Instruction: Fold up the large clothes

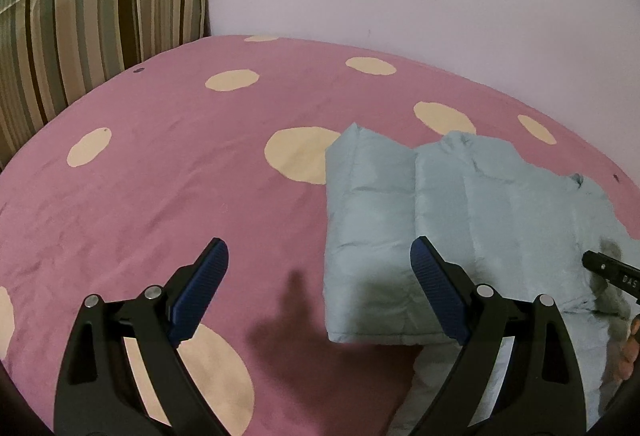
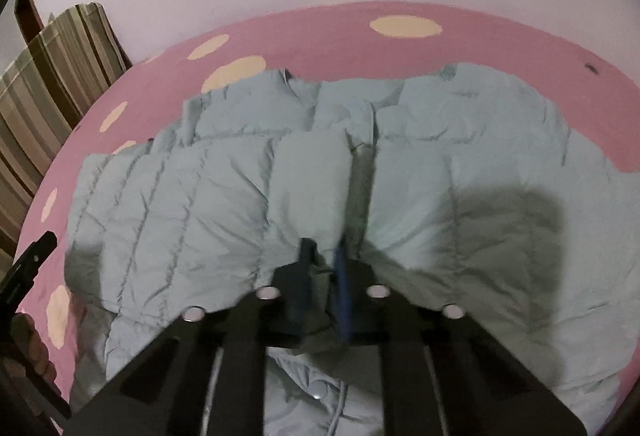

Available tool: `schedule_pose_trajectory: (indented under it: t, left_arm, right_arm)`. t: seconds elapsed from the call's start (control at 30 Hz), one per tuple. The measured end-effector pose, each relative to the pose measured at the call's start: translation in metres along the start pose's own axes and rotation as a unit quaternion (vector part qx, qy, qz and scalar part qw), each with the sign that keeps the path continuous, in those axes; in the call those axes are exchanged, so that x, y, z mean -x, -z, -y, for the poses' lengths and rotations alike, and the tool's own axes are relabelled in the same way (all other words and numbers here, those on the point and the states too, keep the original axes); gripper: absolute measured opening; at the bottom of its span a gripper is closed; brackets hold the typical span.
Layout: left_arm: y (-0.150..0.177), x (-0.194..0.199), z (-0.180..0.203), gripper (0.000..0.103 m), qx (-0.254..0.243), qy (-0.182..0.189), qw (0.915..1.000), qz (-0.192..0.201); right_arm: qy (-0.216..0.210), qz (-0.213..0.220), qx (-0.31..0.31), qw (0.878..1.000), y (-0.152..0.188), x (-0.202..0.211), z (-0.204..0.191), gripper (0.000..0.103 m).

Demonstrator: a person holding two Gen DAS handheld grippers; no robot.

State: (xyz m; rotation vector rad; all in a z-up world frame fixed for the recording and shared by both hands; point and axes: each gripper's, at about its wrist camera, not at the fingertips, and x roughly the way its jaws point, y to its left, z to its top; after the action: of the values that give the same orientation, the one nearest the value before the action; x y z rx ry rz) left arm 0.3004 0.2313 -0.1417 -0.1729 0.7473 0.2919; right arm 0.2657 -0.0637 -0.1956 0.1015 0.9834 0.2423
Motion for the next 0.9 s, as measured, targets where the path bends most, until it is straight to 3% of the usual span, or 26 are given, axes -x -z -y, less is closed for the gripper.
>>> schedule_pose_trajectory:
  t: [0.23,0.37,0.63,0.8,0.9]
  left_arm:
    - [-0.012,0.007,0.026,0.092,-0.015,0.021,0.9996,0.012]
    - [-0.015,0.007,0.054,0.092,-0.034,0.034,0.9987,0.014]
    - [-0.006,-0.024,0.115,0.092,-0.083,0.039,0.9957,-0.012]
    - [0.010,-0.053,0.131,0.092,-0.114,0.012,0.9923,-0.045]
    - [0.018,-0.065,0.127,0.092,-0.108,0.012,0.9920,-0.066]
  right_arm:
    - [0.029,0.045,-0.010,0.999,-0.003,0.045,0.041,0.007]
    - [0.077,0.061,-0.018,0.995,0.000,0.067,0.084,0.007]
    - [0.100,0.037,-0.074,0.992,0.016,0.067,0.160,0.007]
    - [0.100,0.008,-0.088,0.991,0.033,0.044,0.177,0.007]
    - [0.099,0.007,-0.089,0.991,0.040,0.036,0.179,0.009]
